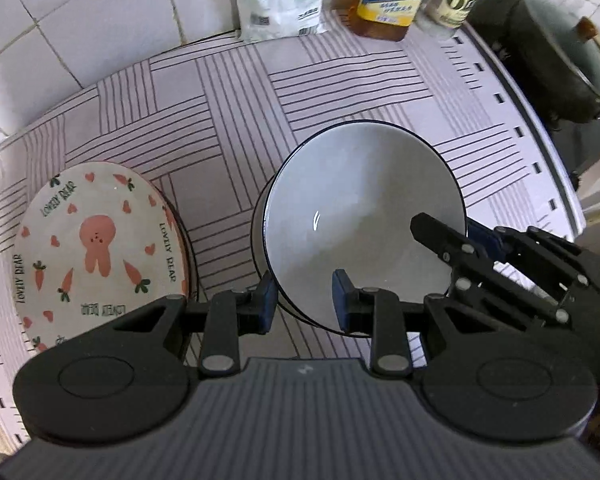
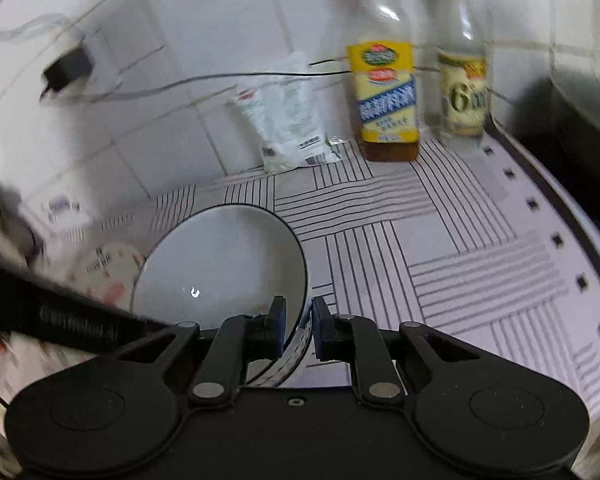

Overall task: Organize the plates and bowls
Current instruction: 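Open both tools and withdraw from the bowl stack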

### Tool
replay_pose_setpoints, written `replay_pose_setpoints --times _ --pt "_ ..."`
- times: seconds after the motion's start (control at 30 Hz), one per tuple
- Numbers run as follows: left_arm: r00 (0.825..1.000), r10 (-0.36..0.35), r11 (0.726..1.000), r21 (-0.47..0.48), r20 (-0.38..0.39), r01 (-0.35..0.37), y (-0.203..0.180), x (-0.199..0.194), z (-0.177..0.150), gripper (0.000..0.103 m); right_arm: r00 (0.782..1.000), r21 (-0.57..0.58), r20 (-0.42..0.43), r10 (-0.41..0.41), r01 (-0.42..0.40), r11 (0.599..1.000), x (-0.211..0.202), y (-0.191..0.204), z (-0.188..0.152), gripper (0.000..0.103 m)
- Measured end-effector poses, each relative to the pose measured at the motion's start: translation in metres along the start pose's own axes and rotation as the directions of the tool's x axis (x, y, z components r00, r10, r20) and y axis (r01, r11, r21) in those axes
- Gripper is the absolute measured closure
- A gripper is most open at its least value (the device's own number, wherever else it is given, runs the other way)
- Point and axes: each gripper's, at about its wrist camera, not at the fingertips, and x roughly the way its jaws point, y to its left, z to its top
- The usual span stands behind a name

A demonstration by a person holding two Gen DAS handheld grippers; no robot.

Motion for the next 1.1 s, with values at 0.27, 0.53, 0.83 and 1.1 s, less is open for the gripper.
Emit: replay_pose_setpoints --times 0.27,0.53,0.83,1.1 --pt "0.997 0.045 0.995 -0.084 -0.057 -0.050 0.002 0.010 0.005 0.070 0.998 -0.321 0.034 -0.056 0.065 0.945 0.010 0.022 -0.008 0.084" --pt "0.999 0.024 0.986 -0.164 -0.022 -0.027 0.000 -0.002 0.000 0.056 1.000 -0.360 0.020 0.011 -0.003 0.933 0.006 0.013 -0.004 0.079" --pt "0.989 -0.064 0.960 -0.263 0.133 0.098 0.000 -0.045 -0.030 0.049 0.989 -0.393 0.065 0.129 -0.094 0.915 -0.043 -0.007 -0.012 0.070" --pt "0.943 -0.030 0.960 -0.253 0.331 0.119 -0.004 -0.068 -0.074 0.047 0.959 -0.397 0.113 0.260 -0.196 0.896 -0.073 -0.024 -0.029 0.039"
